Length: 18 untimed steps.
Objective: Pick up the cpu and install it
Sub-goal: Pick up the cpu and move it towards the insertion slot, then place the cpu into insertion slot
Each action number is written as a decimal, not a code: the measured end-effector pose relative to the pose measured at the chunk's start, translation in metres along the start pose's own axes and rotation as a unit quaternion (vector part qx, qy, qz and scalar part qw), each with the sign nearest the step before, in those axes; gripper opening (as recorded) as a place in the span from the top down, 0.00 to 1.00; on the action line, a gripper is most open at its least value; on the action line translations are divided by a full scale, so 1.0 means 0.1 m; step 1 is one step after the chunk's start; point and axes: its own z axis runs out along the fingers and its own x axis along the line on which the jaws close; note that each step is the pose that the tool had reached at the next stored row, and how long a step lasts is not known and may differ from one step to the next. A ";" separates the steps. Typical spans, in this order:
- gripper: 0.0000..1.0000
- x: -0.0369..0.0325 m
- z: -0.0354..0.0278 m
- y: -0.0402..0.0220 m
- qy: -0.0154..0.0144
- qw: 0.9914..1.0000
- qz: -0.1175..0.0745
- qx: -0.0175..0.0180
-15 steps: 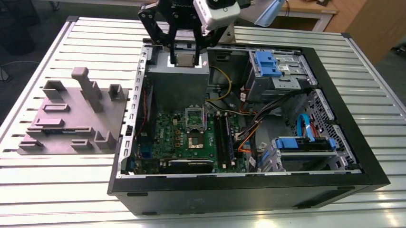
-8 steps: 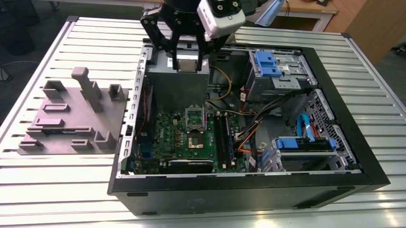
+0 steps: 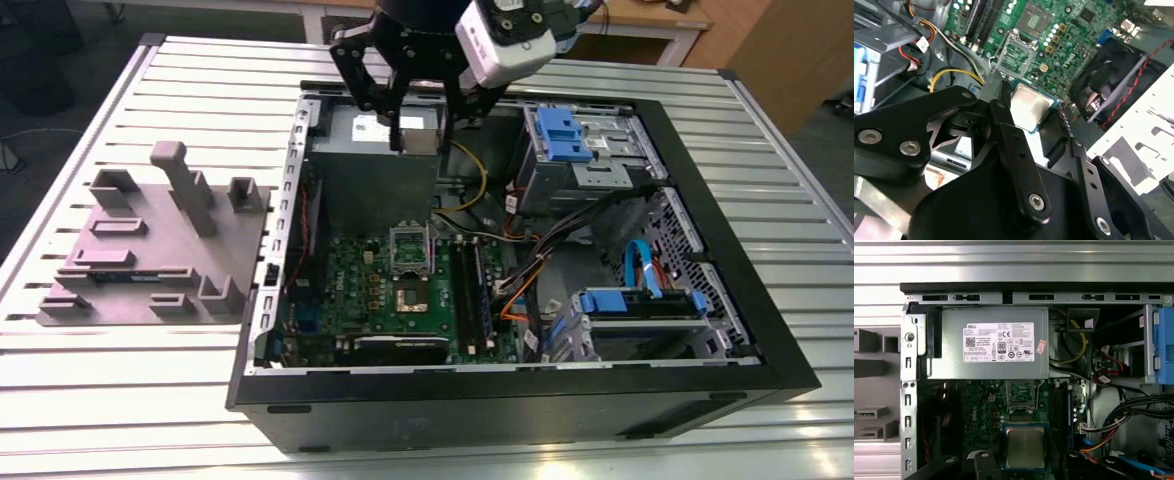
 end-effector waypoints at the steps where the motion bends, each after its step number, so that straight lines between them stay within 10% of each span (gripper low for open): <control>1: 0.53 -0.011 0.004 -0.002 0.000 1.000 0.000 0.000; 18: 0.53 -0.026 0.054 -0.084 0.000 1.000 0.001 0.000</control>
